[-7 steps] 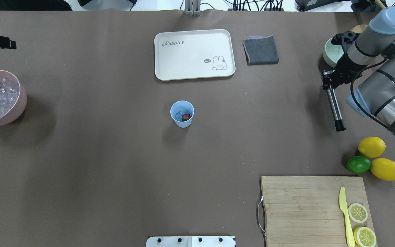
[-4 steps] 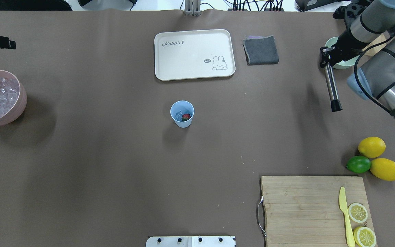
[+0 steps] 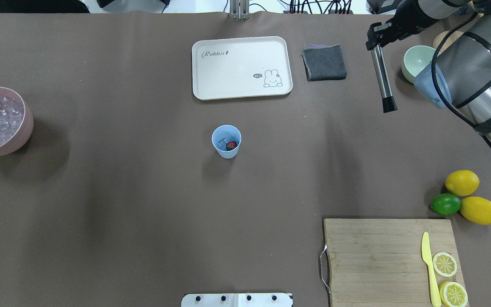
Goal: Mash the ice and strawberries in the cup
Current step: 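Lift the metal pestle upright with the right gripper toward the cup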
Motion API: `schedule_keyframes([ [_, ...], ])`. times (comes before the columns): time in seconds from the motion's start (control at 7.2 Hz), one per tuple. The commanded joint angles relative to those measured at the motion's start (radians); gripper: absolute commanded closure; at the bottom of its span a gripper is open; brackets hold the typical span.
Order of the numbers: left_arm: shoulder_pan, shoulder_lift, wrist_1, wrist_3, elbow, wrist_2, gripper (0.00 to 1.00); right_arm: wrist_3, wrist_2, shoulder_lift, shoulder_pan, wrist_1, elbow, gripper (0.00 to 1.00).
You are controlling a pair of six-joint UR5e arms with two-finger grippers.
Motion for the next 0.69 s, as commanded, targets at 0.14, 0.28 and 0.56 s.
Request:
schedule_keyframes([
  [0.14, -0.099, 0.068, -0.006, -0.006, 0.111, 0.002, 0.02, -0.004, -0.116, 0.079, -0.100, 0.004, 0.150, 1.00],
  [0.28, -0.125, 0.093, -0.008, -0.020, 0.116, -0.001, 0.02, -0.004, -0.186, 0.116, -0.114, 0.007, 0.158, 1.00],
  [0.56, -0.130, 0.135, -0.012, -0.043, 0.119, -0.006, 0.02, 0.008, -0.302, 0.116, -0.192, 0.198, 0.147, 1.00],
])
